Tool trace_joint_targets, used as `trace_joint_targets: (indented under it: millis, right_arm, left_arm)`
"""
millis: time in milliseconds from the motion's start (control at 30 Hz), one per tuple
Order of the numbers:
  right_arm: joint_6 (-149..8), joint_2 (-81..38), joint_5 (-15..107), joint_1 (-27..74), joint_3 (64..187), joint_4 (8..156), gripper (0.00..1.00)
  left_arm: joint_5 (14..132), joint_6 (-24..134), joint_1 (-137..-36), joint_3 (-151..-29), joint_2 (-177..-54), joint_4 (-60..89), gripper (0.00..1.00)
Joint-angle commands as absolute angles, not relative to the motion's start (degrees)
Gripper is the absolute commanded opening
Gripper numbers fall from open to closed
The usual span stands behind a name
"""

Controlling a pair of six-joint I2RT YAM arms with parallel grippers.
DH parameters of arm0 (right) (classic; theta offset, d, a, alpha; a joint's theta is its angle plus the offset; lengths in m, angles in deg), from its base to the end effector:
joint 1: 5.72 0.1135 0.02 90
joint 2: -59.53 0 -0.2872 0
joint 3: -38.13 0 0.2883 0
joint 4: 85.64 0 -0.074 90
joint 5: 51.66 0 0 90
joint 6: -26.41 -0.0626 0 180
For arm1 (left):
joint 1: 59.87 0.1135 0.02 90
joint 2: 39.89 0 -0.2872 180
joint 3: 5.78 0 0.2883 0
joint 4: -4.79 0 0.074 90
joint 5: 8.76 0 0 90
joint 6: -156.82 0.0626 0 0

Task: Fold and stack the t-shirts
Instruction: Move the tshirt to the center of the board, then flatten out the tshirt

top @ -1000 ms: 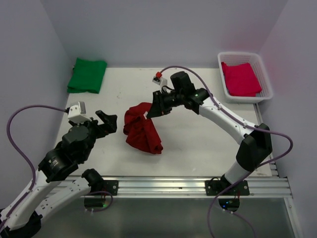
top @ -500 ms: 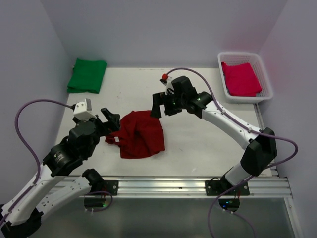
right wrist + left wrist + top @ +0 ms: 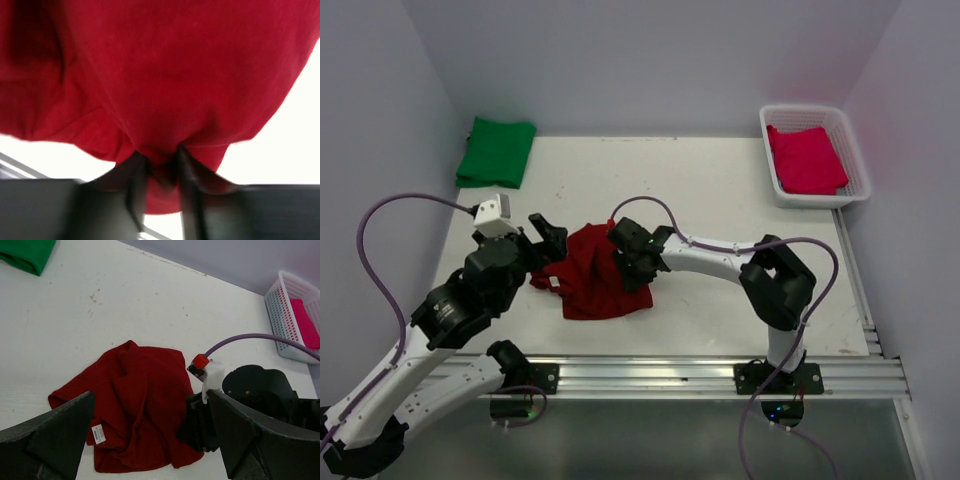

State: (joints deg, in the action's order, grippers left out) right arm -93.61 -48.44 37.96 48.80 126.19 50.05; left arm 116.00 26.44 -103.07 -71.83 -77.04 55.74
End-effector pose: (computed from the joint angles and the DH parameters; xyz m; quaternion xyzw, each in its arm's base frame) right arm 0.2552 0.3573 0.1655 -0.2061 0.9528 0.1477 0.1672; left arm 0.1409 -0.0833 0.3792 -0.1474 0.7953 -0.1707 0.5627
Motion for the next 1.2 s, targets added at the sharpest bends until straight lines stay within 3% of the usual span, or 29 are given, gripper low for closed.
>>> trace_joint_targets:
  millis: [0, 33, 200, 533, 1067, 1133, 1167]
  right_arm:
    - [-94.1, -48.7, 34.3, 48.3, 130.9, 50.4, 0.12]
    - [-94.0, -48.8, 33.8, 48.3, 131.3, 50.0, 0.00]
    - [-93.1, -47.2, 32.8, 48.3, 131.9, 47.9, 0.00]
    - [-97.2, -29.8, 28.1, 48.4, 124.5, 48.9, 0.00]
    - [-99.4, -25.2, 24.2, 48.3, 122.6, 47.4, 0.00]
    - [-99.7, -24.5, 23.3, 48.4, 121.9, 47.5, 0.00]
    - [-100.1, -23.8, 23.1, 48.4, 121.3, 47.6, 0.00]
  left_arm:
    - [117.2, 24.6, -103.2, -74.3, -76.3, 55.7, 1.00]
    - [117.3, 24.5, -103.3, -74.2, -76.0, 55.7, 1.00]
    - [115.0, 25.1, -103.3, -72.1, -75.7, 53.9, 1.00]
    - [91.8, 27.4, -103.3, -57.0, -87.2, 40.7, 1.00]
    - [92.1, 24.5, -103.3, -49.6, -105.6, 30.9, 0.99]
    - [91.8, 24.5, -103.5, -48.7, -107.3, 29.4, 0.96]
    - [91.9, 24.6, -103.6, -48.7, -107.7, 29.1, 0.89]
